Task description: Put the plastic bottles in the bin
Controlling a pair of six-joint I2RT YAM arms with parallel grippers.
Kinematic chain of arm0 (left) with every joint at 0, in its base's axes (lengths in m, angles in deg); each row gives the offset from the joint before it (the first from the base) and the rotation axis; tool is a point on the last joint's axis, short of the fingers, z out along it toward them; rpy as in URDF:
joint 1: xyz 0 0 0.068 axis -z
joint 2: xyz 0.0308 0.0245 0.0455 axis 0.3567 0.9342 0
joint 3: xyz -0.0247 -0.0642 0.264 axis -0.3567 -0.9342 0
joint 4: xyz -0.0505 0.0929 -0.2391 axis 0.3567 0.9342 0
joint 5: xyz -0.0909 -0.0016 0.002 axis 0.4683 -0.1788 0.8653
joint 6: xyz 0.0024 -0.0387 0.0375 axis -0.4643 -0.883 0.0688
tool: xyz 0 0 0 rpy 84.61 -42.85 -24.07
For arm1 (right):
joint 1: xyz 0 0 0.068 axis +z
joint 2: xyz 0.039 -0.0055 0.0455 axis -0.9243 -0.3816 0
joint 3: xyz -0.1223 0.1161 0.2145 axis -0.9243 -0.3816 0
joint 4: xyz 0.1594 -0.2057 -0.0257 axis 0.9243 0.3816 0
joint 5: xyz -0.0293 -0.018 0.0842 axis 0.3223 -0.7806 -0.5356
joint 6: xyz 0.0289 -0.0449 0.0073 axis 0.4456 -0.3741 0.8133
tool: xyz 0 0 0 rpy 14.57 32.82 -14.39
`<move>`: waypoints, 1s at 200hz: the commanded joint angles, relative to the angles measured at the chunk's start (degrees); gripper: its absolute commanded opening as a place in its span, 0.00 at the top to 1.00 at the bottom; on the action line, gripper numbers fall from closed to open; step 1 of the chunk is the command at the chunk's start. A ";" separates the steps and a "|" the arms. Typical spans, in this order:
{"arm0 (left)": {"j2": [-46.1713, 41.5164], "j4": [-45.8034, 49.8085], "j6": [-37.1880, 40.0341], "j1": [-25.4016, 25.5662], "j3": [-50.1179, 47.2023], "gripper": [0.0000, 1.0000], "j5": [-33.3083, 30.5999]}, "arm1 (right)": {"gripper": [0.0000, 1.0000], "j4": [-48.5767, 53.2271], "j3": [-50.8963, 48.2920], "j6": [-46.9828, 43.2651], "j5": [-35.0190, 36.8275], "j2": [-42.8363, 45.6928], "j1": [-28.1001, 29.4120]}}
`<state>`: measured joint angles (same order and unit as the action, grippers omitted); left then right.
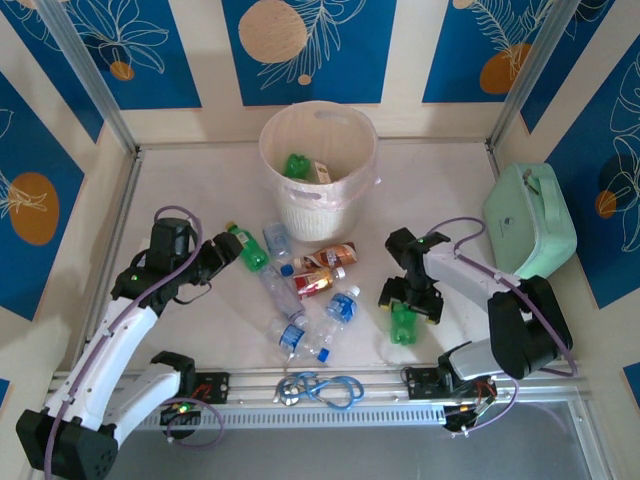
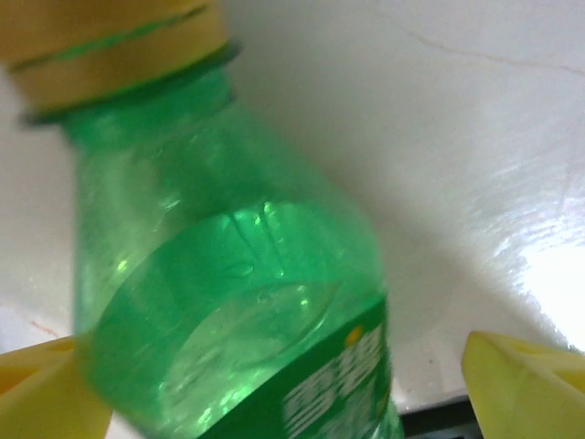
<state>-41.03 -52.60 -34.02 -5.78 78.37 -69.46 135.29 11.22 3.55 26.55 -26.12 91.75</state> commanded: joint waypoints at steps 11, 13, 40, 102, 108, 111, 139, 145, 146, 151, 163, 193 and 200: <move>-1.07 0.09 -0.63 -0.77 -0.65 0.26 1.24 | 0.13 -4.27 -1.17 -1.38 -4.04 -1.40 -2.27; -1.04 0.13 -0.65 -0.78 -0.65 0.26 1.20 | 0.13 -4.41 -1.15 -1.48 -4.14 -1.56 -2.34; -1.21 0.17 -0.66 -0.87 -0.65 0.25 1.32 | 0.20 -6.82 -1.28 -2.40 -4.78 -3.47 -3.01; -1.80 0.53 -0.48 -1.10 -0.91 0.25 1.40 | 0.40 -9.29 -1.14 -3.82 -4.58 -5.86 -4.08; -1.82 0.53 -0.40 -1.18 -0.91 0.25 1.41 | 0.42 -8.96 -1.06 -3.74 -4.17 -5.19 -3.99; -1.93 0.53 -0.39 -1.22 -0.90 0.25 1.46 | 0.42 -8.79 -0.96 -3.71 -3.95 -4.85 -3.91; -1.90 0.53 -0.26 -1.36 -0.65 0.25 1.68 | 0.44 -7.00 0.08 -3.22 -2.11 2.06 -2.12; -1.91 0.53 -0.14 -1.33 -0.52 0.25 1.76 | 0.44 -6.34 0.65 -3.09 -1.39 3.94 -1.39; -1.91 0.53 -0.13 -1.41 -0.49 0.25 1.77 | 0.44 -6.19 0.78 -3.06 -1.24 4.22 -1.27; -1.91 0.53 -0.06 -1.43 -0.34 0.25 1.81 | 0.44 -5.48 1.41 -2.97 -0.56 5.77 -0.53; -1.75 0.73 0.45 -1.63 0.33 0.24 1.81 | 0.45 -3.95 3.59 -3.14 1.19 9.23 1.61; -0.87 0.67 1.86 -1.92 3.35 0.23 3.35 | 0.46 -2.81 10.21 -5.28 5.23 15.37 10.80; -0.67 0.11 1.97 -1.94 4.02 0.23 4.32 | 0.46 -3.25 11.98 -6.00 5.72 16.11 13.34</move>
<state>-42.08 -52.25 -33.50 -6.92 78.65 -68.20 130.55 17.73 -0.38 28.69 -13.38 98.88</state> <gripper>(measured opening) 0.771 0.609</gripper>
